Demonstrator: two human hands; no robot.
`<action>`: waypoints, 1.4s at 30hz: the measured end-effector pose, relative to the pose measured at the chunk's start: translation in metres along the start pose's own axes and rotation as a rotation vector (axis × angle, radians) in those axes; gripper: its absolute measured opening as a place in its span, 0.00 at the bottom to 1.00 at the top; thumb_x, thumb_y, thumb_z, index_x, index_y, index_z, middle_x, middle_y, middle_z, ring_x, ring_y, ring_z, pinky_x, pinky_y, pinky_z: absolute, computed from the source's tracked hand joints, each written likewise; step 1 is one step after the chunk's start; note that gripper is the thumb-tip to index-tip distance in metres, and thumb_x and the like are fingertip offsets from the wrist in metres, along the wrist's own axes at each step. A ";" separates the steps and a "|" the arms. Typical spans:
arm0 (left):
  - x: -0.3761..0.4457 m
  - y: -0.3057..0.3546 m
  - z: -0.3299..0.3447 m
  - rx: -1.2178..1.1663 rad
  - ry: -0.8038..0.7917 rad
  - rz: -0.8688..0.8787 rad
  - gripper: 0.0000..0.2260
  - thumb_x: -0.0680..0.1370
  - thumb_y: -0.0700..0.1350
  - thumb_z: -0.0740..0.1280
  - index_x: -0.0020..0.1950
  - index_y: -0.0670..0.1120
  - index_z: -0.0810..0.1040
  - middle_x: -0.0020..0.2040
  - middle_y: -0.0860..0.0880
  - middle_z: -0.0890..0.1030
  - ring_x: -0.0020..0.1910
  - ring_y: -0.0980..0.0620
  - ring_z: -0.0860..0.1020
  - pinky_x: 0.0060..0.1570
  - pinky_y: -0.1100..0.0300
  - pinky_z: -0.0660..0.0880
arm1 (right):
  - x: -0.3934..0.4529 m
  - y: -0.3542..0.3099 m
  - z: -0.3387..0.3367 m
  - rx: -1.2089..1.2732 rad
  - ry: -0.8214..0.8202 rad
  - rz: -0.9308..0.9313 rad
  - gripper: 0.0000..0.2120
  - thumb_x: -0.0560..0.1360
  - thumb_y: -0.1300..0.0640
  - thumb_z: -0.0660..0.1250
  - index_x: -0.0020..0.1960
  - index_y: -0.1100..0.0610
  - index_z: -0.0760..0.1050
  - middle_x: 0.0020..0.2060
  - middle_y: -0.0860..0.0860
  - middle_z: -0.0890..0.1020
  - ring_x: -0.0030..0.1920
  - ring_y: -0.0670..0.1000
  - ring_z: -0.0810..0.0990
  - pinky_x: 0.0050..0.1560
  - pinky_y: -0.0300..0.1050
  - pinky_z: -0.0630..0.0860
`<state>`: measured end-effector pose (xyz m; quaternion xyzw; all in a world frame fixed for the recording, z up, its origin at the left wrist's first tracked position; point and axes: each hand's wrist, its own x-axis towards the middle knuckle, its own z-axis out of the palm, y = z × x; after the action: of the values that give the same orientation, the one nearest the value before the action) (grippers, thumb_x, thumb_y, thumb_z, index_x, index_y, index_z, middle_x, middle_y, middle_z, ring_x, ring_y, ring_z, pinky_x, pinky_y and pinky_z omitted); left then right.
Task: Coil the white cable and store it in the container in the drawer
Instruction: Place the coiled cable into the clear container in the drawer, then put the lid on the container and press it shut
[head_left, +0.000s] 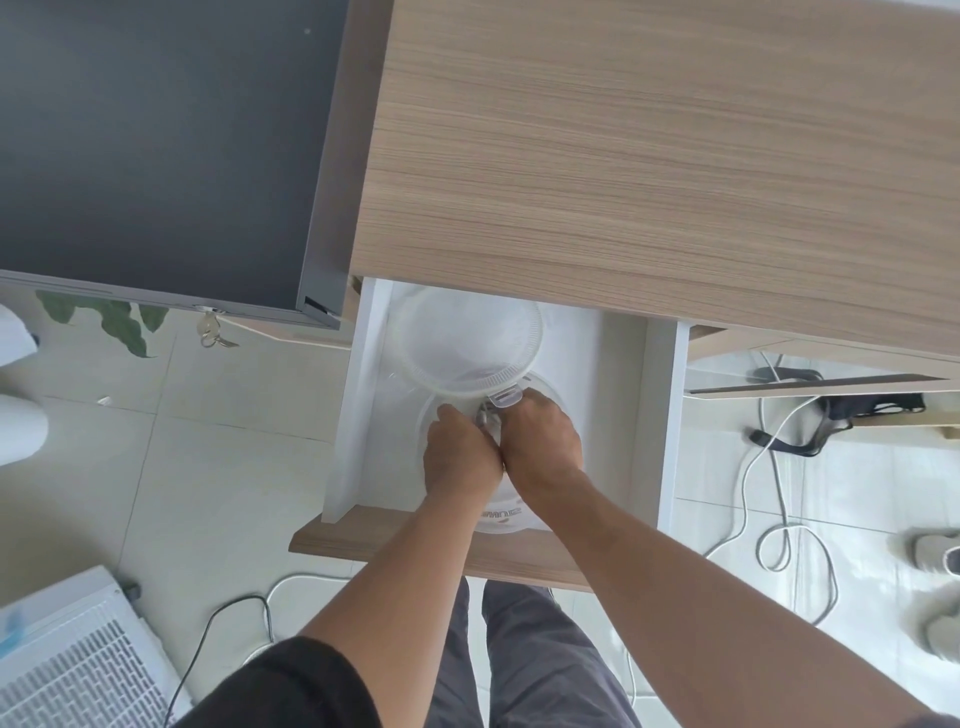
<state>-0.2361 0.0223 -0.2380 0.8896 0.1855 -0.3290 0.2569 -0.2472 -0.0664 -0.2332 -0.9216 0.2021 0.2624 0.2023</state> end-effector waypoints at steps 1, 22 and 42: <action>0.000 0.000 -0.001 0.011 -0.006 -0.005 0.13 0.81 0.45 0.63 0.61 0.38 0.70 0.57 0.39 0.79 0.55 0.37 0.79 0.45 0.51 0.71 | -0.001 0.000 0.000 -0.055 0.005 -0.020 0.07 0.77 0.64 0.65 0.54 0.58 0.77 0.50 0.53 0.81 0.44 0.56 0.75 0.40 0.47 0.69; -0.013 -0.021 -0.098 -0.079 0.039 -0.110 0.18 0.80 0.54 0.56 0.57 0.42 0.77 0.44 0.45 0.81 0.31 0.46 0.81 0.23 0.64 0.69 | 0.012 0.035 -0.094 0.970 0.050 0.341 0.11 0.81 0.52 0.62 0.55 0.57 0.77 0.45 0.50 0.82 0.30 0.47 0.84 0.28 0.43 0.80; -0.001 -0.003 -0.106 -0.855 0.055 -0.155 0.09 0.73 0.50 0.72 0.43 0.45 0.83 0.37 0.51 0.78 0.23 0.55 0.65 0.21 0.63 0.64 | 0.016 0.028 -0.104 1.427 -0.274 0.621 0.08 0.67 0.67 0.76 0.41 0.55 0.83 0.37 0.50 0.81 0.24 0.44 0.66 0.20 0.34 0.59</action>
<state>-0.1864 0.0860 -0.1697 0.6951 0.3782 -0.2170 0.5717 -0.2061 -0.1445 -0.1686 -0.4303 0.5429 0.2249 0.6852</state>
